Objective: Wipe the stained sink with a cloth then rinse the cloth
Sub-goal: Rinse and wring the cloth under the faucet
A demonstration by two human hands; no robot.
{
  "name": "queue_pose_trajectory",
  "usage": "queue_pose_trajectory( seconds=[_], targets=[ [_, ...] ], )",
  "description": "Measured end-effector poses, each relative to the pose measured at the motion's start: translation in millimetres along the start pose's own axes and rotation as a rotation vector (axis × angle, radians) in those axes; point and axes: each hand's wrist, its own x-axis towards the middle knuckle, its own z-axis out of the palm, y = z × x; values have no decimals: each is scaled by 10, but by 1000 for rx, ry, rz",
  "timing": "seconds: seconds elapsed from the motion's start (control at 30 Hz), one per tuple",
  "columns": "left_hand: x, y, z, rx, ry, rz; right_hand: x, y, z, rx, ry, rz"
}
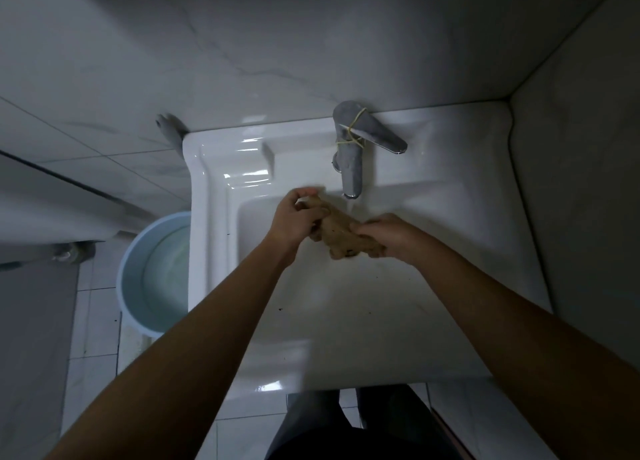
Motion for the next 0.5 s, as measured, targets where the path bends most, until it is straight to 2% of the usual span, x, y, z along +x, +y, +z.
queue_pose_trajectory(
  seconds=[0.13, 0.27, 0.37, 0.43, 0.5],
  targets=[
    [-15, -23, -13, 312, 46, 56, 23, -37, -43, 122, 174, -171],
    [-20, -205, 89, 347, 202, 13, -7, -131, 29, 355, 55, -222],
    [40, -230, 249, 104, 212, -142, -3, -219, 62, 580, -101, -105],
    [79, -174, 320, -152, 114, -307, 13, -233, 59, 710, -203, -29],
    [110, -130, 348, -395, -18, -414, 60, -198, 32, 732, -244, -2]
  ],
)
